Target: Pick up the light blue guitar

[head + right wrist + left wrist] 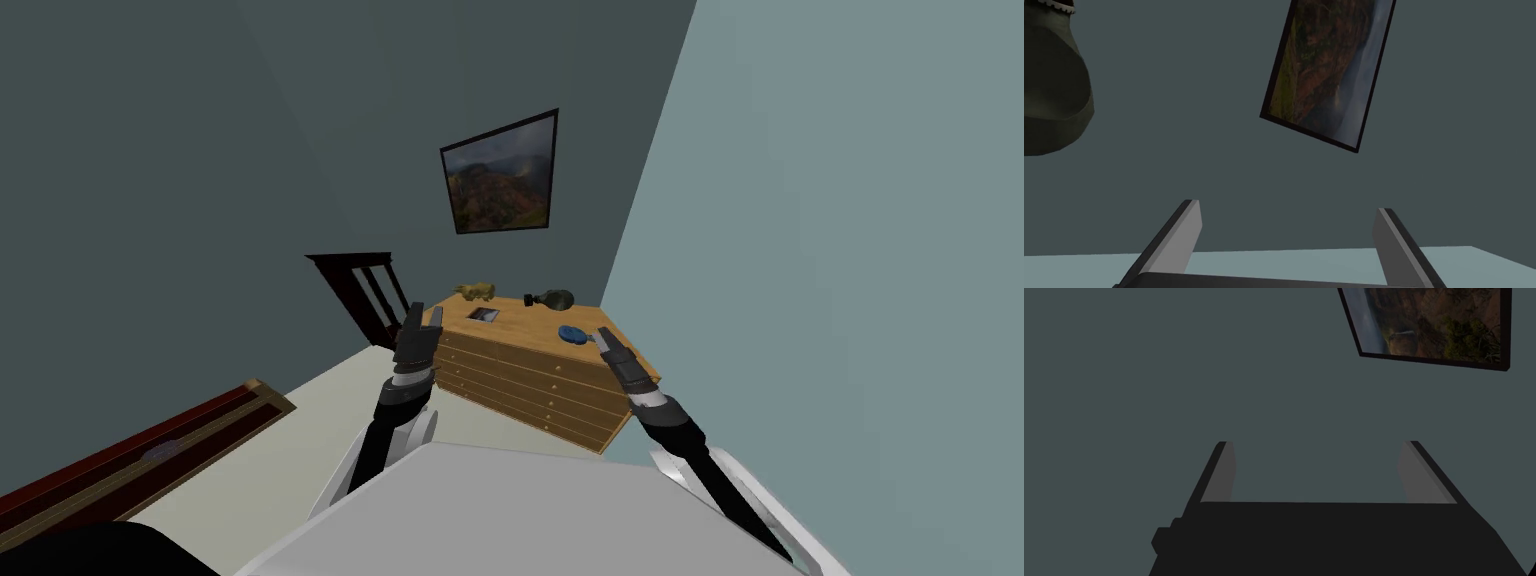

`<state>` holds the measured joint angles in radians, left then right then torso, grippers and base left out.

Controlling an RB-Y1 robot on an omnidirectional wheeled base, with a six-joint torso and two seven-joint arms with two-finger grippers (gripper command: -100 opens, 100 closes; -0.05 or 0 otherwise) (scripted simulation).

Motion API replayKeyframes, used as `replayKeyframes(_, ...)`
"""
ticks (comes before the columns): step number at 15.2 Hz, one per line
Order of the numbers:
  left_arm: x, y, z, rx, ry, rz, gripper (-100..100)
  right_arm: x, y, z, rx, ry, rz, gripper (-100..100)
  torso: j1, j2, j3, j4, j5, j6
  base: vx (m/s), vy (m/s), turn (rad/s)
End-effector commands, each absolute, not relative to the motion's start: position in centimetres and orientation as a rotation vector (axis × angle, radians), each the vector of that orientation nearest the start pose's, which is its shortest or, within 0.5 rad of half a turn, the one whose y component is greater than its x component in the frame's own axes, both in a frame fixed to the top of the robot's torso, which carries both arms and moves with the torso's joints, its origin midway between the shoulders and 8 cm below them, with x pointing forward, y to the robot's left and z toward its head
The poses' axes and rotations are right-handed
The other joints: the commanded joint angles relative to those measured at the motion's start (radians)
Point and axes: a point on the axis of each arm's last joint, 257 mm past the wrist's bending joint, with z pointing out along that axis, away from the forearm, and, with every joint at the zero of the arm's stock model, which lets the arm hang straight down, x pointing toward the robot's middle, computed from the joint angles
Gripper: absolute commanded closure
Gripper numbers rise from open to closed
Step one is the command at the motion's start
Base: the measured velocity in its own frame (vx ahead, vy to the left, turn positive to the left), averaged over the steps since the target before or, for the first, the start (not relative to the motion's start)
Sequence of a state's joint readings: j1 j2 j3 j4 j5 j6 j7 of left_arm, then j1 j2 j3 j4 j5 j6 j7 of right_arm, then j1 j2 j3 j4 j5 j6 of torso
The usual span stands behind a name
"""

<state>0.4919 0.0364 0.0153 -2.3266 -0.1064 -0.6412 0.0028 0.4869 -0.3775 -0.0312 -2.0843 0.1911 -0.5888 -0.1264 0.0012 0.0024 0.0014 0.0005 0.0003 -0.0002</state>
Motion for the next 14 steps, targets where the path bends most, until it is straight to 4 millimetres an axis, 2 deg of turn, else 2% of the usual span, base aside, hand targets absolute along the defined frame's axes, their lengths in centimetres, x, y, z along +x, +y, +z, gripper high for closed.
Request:
replayKeyframes(1, 31.0, 25.4, 6.9, -0.403, 0.572, -1.274, 0, 36.5, -25.2, -6.1, 0.35, 1.109, 1.22, -100, 0.0, 0.0, 0.0, 0.0, 0.0, 0.0, -0.024, 0.016, 0.037)
replayKeyframes(2, 31.0, 25.4, 6.9, -0.403, 0.573, -1.274, 0, 36.6, -25.6, -7.8, 0.326, 1.166, 1.187, -100, 0.0, 0.0, 0.0, 0.0, 0.0, 0.0, -0.026, 0.023, 0.07)
replayKeyframes(4, 31.0, 25.4, 6.9, -0.403, 0.572, -1.274, 0, 36.6, -25.5, -7.8, 0.309, 1.182, 1.184, -100, 0.0, 0.0, 0.0, 0.0, 0.0, 0.0, -0.025, 0.021, 0.069)
replayKeyframes(5, 31.0, 25.4, 6.9, -0.403, 0.573, -1.274, 0, 36.7, -26.0, -9.5, 0.284, 1.24, 1.149, -100, 0.0, 0.0, 0.0, 0.0, 0.0, 0.0, -0.031, 0.03, 0.11)
replayKeyframes(7, 31.0, 25.4, 6.9, -0.403, 0.572, -1.274, 0, 36.6, -25.9, -9.6, 0.266, 1.257, 1.145, -100, 0.0, 0.0, 0.0, 0.0, 0.0, 0.0, -0.029, 0.027, 0.065)
replayKeyframes(8, 31.0, 25.4, 6.9, -0.403, 0.573, -1.274, 0, 36.6, -26.5, -11.3, 0.24, 1.315, 1.108, -100, 0.0, 0.0, 0.0, 0.0, 0.0, 0.0, -0.03, 0.022, 0.097)
replayKeyframes(10, 31.0, 25.4, 6.9, -0.403, 0.573, -1.274, 0, 36.6, -26.5, -11.3, 0.22, 1.332, 1.103, -100, 0.0, 0.0, 0.0, 0.0, 0.0, 0.0, -0.027, 0.021, 0.077)
replayKeyframes(11, 31.0, 25.4, 6.9, -0.403, 0.573, -1.274, 0, 36.5, -27.2, -13.1, 0.194, 1.39, 1.065, -100, 0.0, 0.0, 0.0, 0.0, 0.0, 0.0, -0.02, 0.018, 0.09)
replayKeyframes(13, 31.0, 25.4, 6.9, -0.403, 0.573, -1.274, 0, 36.5, -27.3, -13.2, 0.172, 1.407, 1.059, -100, -0.001, -0.001, 0.0, 0.0, 0.0, 0.0, -0.018, 0.019, 0.089)
replayKeyframes(14, 31.0, 25.4, 6.9, -0.403, 0.573, -1.274, 0, 36.3, -28.1, -15.0, 0.146, 1.465, 1.019, -100, -0.001, -0.001, -0.001, 0.0, 0.0, 0.0, -0.021, 0.022, 0.11)
